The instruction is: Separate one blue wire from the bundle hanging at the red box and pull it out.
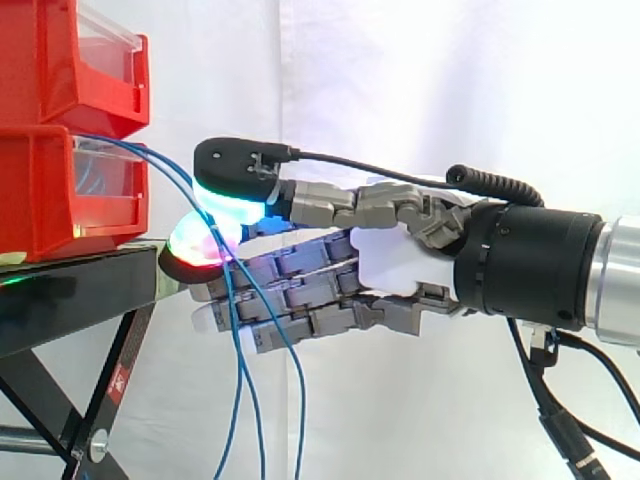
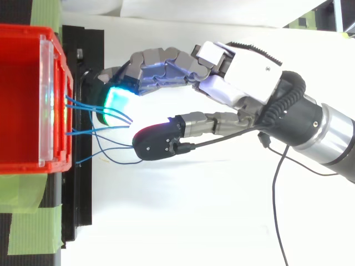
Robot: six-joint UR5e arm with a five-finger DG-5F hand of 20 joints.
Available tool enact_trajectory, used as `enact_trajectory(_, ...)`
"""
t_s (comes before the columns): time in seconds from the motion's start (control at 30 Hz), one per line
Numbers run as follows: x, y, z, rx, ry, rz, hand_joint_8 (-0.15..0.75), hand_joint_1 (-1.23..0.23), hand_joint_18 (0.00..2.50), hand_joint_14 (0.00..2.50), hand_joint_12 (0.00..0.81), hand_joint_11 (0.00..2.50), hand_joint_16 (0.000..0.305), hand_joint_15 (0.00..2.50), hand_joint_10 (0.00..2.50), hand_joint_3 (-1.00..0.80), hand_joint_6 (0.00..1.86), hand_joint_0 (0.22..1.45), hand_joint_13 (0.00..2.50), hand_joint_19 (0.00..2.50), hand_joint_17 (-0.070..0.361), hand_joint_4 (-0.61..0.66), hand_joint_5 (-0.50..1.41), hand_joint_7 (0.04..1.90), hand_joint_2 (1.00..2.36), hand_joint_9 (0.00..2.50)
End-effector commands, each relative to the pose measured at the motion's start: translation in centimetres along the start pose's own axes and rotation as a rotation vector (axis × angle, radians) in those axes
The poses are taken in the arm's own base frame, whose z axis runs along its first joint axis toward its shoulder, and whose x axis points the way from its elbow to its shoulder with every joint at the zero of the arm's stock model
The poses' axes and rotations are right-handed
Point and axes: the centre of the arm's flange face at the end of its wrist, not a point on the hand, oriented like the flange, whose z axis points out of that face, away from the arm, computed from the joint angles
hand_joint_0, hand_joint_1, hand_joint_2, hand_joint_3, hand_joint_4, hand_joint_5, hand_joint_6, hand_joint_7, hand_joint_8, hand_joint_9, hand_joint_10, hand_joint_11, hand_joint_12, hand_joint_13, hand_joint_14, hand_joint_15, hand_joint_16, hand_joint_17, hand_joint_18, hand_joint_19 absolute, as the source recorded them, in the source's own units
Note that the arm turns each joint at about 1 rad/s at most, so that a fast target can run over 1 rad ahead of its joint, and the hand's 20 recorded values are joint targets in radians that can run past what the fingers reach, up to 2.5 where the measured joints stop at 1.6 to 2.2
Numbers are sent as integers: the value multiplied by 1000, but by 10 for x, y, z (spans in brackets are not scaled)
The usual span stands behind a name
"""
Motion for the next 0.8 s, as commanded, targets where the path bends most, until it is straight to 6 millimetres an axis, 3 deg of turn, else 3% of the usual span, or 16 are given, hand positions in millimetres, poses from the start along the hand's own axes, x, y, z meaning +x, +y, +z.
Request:
enact_trajectory(0.0, 2, -1, -2, 14, 8, -18, 333, -702, 567, 13, 416, 241, 57, 347, 6, -415, 623, 594, 565, 410, 129, 289, -153, 1081, 1006, 503)
enact_trajectory(0.77, -1, -3, -3, 28, 12, 13, 336, -660, 576, 12, 413, 254, 57, 360, 6, -407, 658, 591, 579, 419, 128, 291, -155, 1023, 1008, 523)
